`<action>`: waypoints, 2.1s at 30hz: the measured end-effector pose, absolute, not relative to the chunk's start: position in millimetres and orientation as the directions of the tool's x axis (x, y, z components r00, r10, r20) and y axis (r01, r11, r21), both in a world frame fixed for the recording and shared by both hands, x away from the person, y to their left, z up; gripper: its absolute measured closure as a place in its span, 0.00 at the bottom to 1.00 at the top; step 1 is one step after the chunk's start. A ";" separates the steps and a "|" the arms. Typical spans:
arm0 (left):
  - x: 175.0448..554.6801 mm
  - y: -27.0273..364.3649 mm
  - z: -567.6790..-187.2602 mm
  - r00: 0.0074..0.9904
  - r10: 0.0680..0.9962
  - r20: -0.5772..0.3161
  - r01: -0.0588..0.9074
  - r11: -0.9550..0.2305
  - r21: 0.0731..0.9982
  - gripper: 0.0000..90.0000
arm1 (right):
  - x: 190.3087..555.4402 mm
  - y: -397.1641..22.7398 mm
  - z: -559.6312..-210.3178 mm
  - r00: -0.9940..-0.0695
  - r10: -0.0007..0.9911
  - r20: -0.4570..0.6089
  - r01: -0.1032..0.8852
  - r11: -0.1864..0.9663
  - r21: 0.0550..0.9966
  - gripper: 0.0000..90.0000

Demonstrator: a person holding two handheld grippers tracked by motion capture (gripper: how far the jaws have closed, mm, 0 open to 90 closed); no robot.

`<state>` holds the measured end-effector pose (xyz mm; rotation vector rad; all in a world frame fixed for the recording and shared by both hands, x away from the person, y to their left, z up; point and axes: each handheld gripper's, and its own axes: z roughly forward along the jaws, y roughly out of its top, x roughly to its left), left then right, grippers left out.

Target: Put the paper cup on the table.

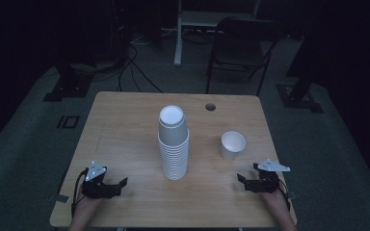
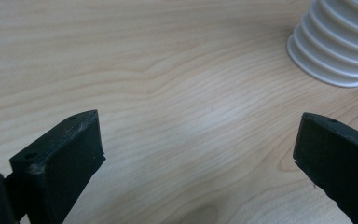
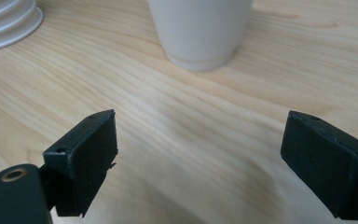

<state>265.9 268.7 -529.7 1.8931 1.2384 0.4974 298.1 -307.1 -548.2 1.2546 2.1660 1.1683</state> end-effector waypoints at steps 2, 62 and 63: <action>264.9 272.1 -531.1 0.429 0.899 -0.090 0.581 -0.198 0.789 0.02 | 293.6 -311.2 -548.5 -0.524 0.847 0.082 0.536 0.254 0.805 0.11; 262.4 307.2 -549.1 0.043 0.999 0.008 0.719 -0.036 0.694 0.02 | 272.3 -338.2 -554.5 -0.187 0.982 0.019 0.681 0.116 0.723 0.11; 262.4 307.2 -549.1 0.043 0.999 0.008 0.719 -0.036 0.694 0.02 | 272.4 -338.2 -554.6 -0.188 0.982 0.018 0.680 0.117 0.723 0.11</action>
